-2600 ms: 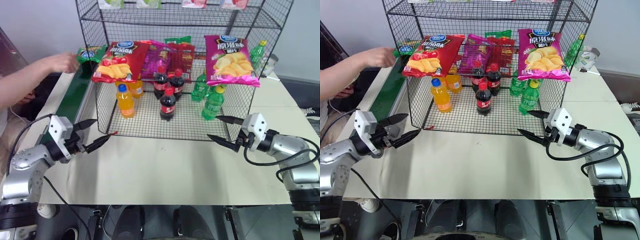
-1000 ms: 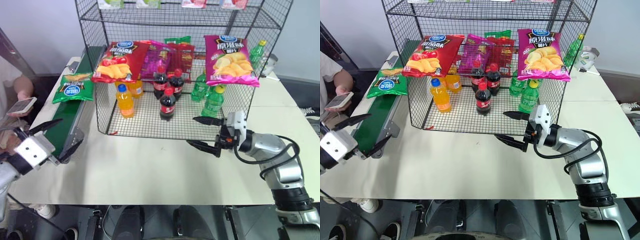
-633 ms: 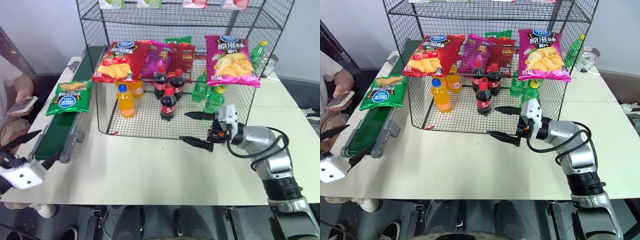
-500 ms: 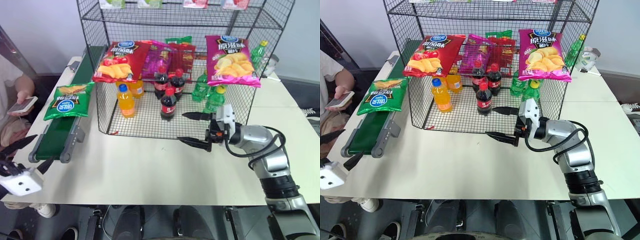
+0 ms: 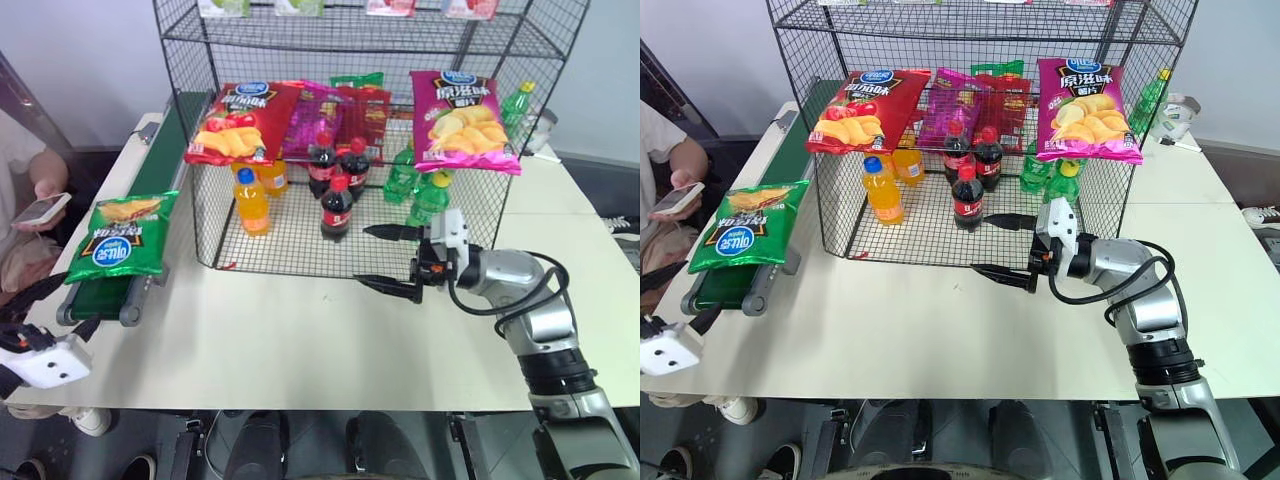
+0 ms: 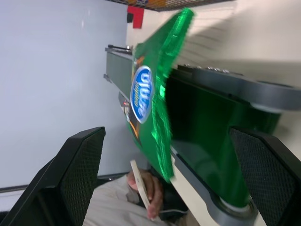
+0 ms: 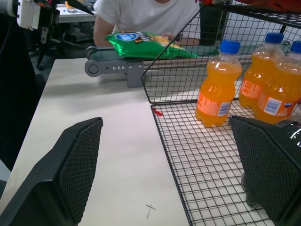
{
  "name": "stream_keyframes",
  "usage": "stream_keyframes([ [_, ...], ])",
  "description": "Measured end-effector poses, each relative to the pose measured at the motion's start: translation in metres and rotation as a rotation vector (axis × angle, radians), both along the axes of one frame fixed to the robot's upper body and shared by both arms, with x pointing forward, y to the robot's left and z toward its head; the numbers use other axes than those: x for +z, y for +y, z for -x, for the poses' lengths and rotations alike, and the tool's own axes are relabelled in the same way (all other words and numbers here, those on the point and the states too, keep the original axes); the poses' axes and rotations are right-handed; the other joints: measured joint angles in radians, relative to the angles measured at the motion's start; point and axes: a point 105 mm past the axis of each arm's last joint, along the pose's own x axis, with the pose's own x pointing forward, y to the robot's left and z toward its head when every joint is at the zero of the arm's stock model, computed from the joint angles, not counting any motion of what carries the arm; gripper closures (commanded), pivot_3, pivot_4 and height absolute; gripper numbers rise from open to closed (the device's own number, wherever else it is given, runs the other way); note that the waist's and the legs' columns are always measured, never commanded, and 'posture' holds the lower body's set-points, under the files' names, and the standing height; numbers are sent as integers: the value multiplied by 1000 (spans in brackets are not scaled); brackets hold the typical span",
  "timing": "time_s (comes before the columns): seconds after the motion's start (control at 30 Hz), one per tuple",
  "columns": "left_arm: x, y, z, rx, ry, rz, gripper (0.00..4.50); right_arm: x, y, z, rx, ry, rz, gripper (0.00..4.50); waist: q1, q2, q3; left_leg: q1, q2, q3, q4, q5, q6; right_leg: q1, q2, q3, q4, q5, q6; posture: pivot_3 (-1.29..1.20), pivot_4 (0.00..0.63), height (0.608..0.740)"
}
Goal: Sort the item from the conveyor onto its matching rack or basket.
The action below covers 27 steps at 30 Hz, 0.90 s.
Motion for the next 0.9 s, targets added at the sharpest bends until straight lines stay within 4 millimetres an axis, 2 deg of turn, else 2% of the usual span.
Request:
stream_keyframes([
  [0.57, -14, -8, -16, -20, 33, 18, 0, -1, 3, 3, -4, -6, 4, 27, -1, 0, 0, 0, 0, 0, -1, 0, 0, 0, 0, 0, 0, 0, 0, 0, 150, 739],
  [0.6, -14, -8, -17, -22, 35, 18, 551, -1, 2, 3, -6, -5, 6, 0, -1, 0, 0, 0, 0, 0, -1, 0, 0, 0, 0, 0, 0, 0, 0, 0, 150, 739],
  [0.73, -17, -11, -19, -30, 55, 28, 2236, -2, 2, 2, -12, -6, 9, 0, -1, 0, 0, 0, 0, 0, -1, 0, 0, 0, 0, 0, 0, 0, 0, 0, 150, 739],
  [0.83, -21, -8, -18, -19, 65, 40, 3821, -2, 2, 2, -16, -9, 11, 0, -1, 0, 0, 0, 0, 0, -1, 0, 0, 0, 0, 0, 0, 0, 0, 0, 150, 739],
  [0.87, -21, -8, -17, -17, 65, 43, 4261, -2, 2, 2, -17, -11, 13, 0, -1, 0, 0, 0, 0, 0, -1, 0, 0, 0, 0, 0, 0, 0, 0, 0, 150, 739],
  [0.9, -21, -7, -17, -14, 64, 45, 4488, -2, 2, 2, -18, -13, 15, 0, 0, 0, 0, 0, 0, 0, -1, 0, 0, 0, 0, 0, 0, 0, 0, 0, 150, 739],
])
